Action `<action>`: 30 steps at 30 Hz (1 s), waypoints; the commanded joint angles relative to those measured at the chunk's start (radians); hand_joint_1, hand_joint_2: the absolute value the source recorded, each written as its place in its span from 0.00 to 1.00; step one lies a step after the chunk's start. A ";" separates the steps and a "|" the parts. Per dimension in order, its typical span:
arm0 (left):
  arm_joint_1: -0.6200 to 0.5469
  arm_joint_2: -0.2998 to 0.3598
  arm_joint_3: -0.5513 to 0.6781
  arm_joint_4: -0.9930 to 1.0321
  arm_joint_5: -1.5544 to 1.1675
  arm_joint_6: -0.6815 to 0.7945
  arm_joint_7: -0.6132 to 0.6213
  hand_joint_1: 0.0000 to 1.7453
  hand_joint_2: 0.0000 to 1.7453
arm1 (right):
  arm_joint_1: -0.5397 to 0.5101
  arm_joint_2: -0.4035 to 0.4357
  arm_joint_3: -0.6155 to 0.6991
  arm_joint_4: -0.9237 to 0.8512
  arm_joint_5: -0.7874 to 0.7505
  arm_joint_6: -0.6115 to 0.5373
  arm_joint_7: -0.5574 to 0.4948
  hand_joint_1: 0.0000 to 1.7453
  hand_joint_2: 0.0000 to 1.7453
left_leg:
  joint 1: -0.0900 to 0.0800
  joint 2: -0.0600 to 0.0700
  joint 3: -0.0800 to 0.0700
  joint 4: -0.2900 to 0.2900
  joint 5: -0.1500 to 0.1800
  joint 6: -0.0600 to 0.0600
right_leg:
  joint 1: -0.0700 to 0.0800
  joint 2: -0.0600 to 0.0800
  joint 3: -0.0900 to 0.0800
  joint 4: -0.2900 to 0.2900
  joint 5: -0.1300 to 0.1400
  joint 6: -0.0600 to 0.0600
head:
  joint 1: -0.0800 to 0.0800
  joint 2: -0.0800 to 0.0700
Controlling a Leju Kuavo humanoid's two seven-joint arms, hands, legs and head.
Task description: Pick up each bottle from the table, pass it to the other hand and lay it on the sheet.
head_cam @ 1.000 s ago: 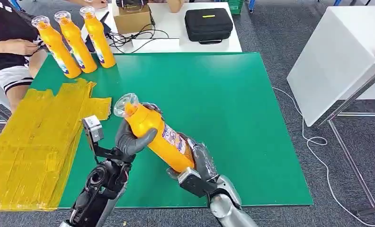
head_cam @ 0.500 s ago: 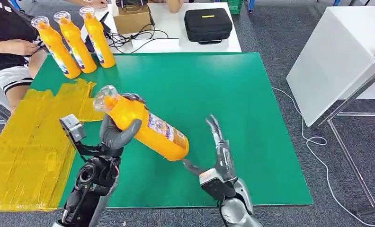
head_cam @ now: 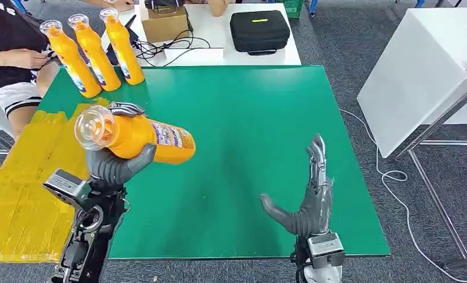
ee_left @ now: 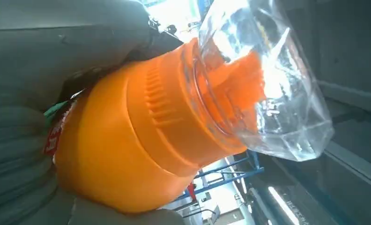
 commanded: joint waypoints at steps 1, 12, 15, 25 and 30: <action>-0.017 0.029 0.015 0.000 -0.118 0.080 -0.014 1.00 1.00 | -0.001 -0.020 -0.028 -0.033 -0.030 0.022 -0.037 0.00 1.00 | 0.000 0.000 0.003 -0.001 -0.001 -0.001 | 0.000 -0.001 0.003 -0.001 -0.001 0.000 | 0.000 0.000; -0.250 0.136 -0.121 0.361 -1.053 0.439 0.142 1.00 1.00 | 0.008 0.012 -0.150 -0.134 -0.257 0.409 -0.066 0.00 1.00 | 0.000 -0.005 0.005 -0.001 0.000 -0.001 | 0.000 -0.006 0.006 -0.001 -0.002 0.000 | 0.000 0.000; -0.360 0.157 -0.180 0.554 -1.337 0.454 0.273 1.00 1.00 | -0.008 0.032 -0.190 -0.105 -0.274 0.488 -0.054 0.00 1.00 | 0.000 -0.007 0.005 -0.001 0.001 -0.001 | 0.000 -0.009 0.006 0.000 -0.002 0.000 | 0.000 0.000; -0.606 0.245 -0.369 1.202 -1.381 0.439 0.480 1.00 1.00 | 0.004 0.034 -0.145 -0.069 -0.225 0.560 -0.067 0.00 1.00 | 0.000 0.001 0.009 -0.002 0.001 -0.002 | 0.001 -0.001 0.008 -0.001 -0.001 0.000 | -0.001 0.000; -0.628 0.257 -0.414 1.278 -1.381 0.400 0.507 1.00 1.00 | 0.012 0.032 -0.146 -0.051 -0.212 0.575 -0.082 0.00 1.00 | 0.001 0.002 0.009 -0.002 0.000 -0.002 | 0.001 0.000 0.008 -0.001 -0.001 0.000 | 0.000 0.000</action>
